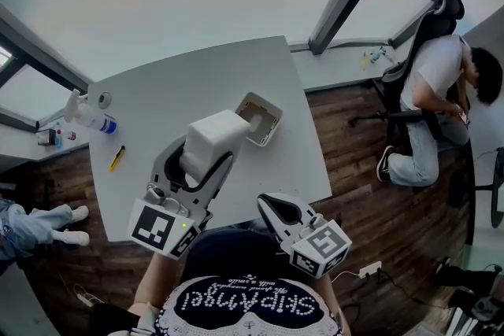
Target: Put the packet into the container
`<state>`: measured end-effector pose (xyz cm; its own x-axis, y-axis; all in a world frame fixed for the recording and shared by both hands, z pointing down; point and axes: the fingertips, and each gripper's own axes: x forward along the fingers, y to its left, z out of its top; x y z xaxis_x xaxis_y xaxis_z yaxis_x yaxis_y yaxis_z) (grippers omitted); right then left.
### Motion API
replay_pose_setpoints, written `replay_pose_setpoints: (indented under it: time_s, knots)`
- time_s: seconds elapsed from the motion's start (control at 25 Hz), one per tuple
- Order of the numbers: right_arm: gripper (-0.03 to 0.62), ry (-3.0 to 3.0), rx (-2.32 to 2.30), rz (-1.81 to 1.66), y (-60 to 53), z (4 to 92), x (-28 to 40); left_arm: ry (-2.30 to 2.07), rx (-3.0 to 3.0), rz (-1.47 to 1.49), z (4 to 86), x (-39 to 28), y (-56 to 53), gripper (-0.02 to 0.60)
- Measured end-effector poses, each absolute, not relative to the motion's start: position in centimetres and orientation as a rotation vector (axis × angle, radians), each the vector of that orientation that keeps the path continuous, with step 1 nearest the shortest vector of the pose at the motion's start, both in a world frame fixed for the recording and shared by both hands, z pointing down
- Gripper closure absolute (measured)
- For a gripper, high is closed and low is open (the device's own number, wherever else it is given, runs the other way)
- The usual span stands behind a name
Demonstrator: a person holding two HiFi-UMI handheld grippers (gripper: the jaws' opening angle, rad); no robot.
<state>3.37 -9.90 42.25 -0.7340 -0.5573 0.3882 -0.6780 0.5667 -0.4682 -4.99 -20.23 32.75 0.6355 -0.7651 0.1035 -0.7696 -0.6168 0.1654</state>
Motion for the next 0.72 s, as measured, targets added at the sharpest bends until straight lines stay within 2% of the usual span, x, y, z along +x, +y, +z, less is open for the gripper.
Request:
replay_pose_setpoints:
  time_s: [0.72]
  knots:
    - [0.579, -2.648, 1.161, 0.864, -11.5, 41.3, 6.4, -1.226, 2.632, 0.14, 37.6, -2.2, -24.3, 0.305]
